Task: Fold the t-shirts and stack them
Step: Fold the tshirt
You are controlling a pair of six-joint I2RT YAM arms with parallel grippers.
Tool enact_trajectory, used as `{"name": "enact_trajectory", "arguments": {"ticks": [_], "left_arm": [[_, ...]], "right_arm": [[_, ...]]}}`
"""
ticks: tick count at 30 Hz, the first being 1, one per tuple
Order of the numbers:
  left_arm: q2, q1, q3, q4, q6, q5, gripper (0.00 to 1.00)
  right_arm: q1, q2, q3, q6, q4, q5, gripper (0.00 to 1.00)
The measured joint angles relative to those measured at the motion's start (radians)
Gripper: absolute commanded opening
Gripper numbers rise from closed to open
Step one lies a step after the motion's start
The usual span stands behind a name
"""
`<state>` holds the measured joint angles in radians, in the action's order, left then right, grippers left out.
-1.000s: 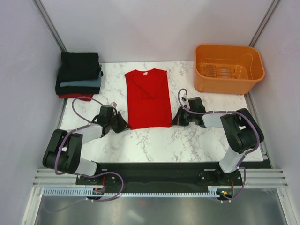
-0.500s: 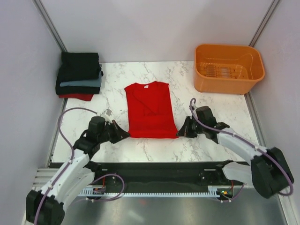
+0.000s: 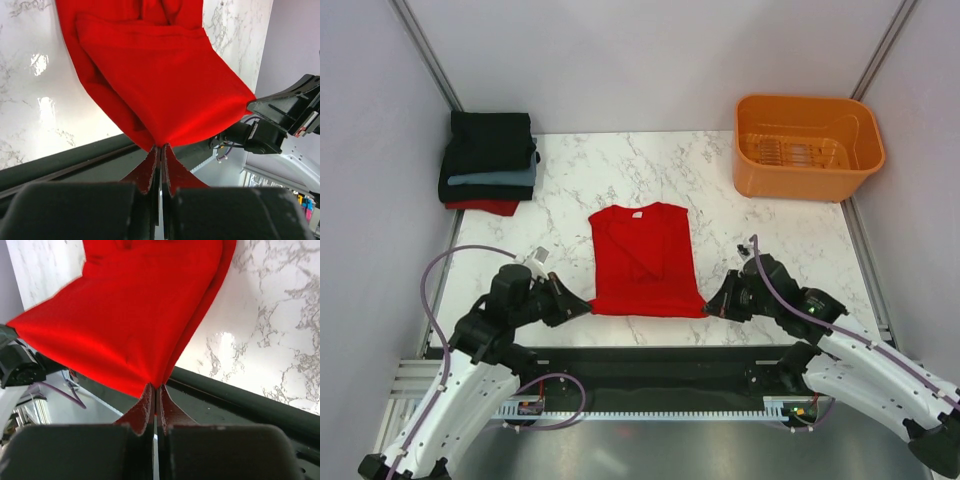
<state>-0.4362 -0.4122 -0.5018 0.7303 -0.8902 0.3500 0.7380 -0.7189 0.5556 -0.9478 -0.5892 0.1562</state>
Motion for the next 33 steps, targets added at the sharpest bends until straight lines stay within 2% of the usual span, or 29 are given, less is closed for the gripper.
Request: {"name": "enact_trajectory", "arguments": {"ticks": [6,15,26,33], "left_arm": [[-0.042,-0.001,-0.108,0.058,0.014,-0.01,0.02],[-0.203,-0.001,-0.238,0.077,0.058,-0.075,0.02],[-0.523,-0.002,-0.425,0.034,0.148,-0.158,0.02],[-0.704,0.036,-0.576,0.019,0.22,-0.197,0.02]], "right_arm": [[0.002,-0.065,0.177,0.023,-0.108,-0.066,0.0],[-0.004,-0.296,0.408,0.123,-0.204,-0.18,0.0],[-0.197,-0.605,0.663,0.303,-0.229,-0.152,0.0],[-0.249,-0.776,0.827,0.394,-0.24,-0.12,0.0]]}}
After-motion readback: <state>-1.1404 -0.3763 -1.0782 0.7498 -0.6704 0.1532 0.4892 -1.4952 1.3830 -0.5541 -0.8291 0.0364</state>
